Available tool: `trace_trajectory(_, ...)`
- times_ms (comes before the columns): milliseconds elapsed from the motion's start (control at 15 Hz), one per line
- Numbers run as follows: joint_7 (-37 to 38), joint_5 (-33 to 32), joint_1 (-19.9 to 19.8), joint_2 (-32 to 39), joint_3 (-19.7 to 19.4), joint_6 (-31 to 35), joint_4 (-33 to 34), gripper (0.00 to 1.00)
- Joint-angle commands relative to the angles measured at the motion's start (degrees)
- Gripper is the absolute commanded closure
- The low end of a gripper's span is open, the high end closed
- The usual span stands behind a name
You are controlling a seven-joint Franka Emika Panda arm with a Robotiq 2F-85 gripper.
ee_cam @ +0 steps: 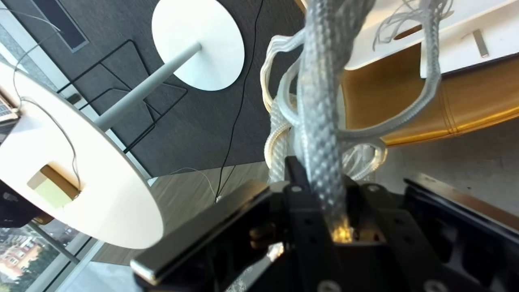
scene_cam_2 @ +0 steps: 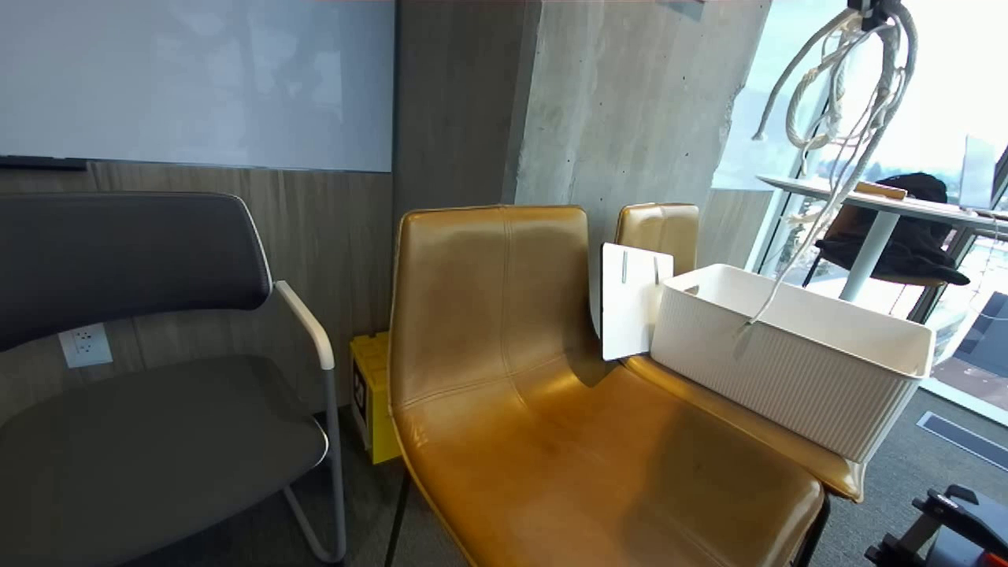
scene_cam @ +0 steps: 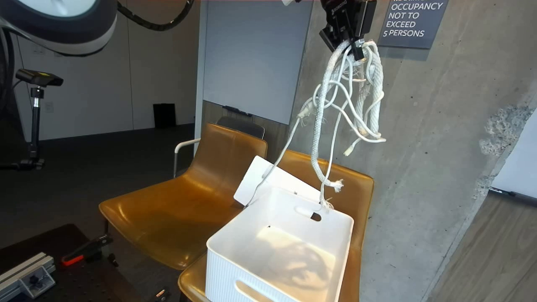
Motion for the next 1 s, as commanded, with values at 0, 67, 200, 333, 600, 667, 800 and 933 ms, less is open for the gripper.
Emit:
trace_trajectory(0, -2.35, -0.25, -0.53, -0.97, -0.79, 1.71, 0.16, 0.96)
trace_trajectory(67, -2.55, -0.33, -0.66, -1.09, -0.90, 2.27, 0.20, 0.96)
trace_trajectory(200, -2.90, -0.31, -1.06, -1.35, -1.08, 3.39, 0.12, 0.96)
trace_trajectory(333, -3.28, -0.19, -1.41, -1.58, -1.15, 4.42, -0.06, 0.96)
trace_trajectory(600, -3.92, 0.16, -2.35, -1.96, -1.14, 5.62, -0.19, 0.96)
trace_trajectory(667, -4.13, 0.07, -2.49, -2.06, -1.19, 5.75, -0.22, 0.96)
trace_trajectory(800, -4.51, 0.15, -2.86, -2.23, -1.17, 6.06, -0.33, 0.96)
trace_trajectory(933, -4.99, 0.87, -3.20, -2.35, -0.64, 6.77, -0.40, 0.96)
